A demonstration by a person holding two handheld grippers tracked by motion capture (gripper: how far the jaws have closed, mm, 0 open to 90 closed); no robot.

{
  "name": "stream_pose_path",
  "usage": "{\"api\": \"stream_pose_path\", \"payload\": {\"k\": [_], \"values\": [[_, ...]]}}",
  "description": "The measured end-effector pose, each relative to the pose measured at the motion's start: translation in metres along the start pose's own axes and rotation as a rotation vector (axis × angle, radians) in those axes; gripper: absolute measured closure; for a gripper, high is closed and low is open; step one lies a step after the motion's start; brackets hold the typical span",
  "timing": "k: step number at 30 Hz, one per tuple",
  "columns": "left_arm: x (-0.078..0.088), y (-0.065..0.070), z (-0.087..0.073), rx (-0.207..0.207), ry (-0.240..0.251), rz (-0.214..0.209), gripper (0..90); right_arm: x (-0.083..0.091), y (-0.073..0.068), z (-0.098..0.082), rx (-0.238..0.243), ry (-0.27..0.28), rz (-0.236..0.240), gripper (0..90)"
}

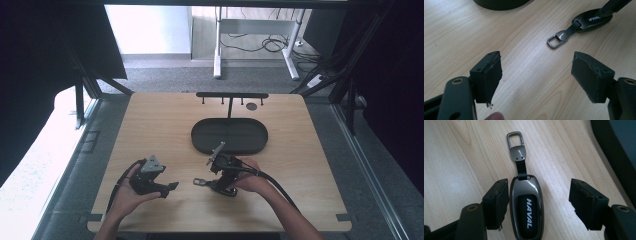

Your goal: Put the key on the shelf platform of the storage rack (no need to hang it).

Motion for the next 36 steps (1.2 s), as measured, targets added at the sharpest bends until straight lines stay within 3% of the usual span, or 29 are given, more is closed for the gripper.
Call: {"api": "stream_pose_path", "payload": {"k": [18,24,28,36], "values": [[-0.001,0.000,0.000,0.005,-0.005,0.000,24.7,-0.024,-0.018,-0.001,0.084,-0.086,0.006,38.2],[-0.001,0.000,-0.001,0.005,-0.007,0.001,24.7,-0.030,-0.019,-0.004,0.082,-0.110,0.002,42.6],[-0.002,0.000,-0.001,0.005,-0.009,0.002,24.8,-0.031,-0.016,-0.005,0.061,-0.109,0.026,48.6],[-0.002,0.000,-0.001,0.004,-0.008,0.002,24.8,-0.030,-0.015,-0.006,0.069,-0.116,0.041,49.5]]}}
Point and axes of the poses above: each handheld gripper's, and its own axes: x roughly backward along the jaws, z roughly out of its top, y roughly to its right, the point moved 2 cm from there along -x, roughly forward along the jaws, and after that the axes turned 11 degrees about -z, right-handed, at the moved point
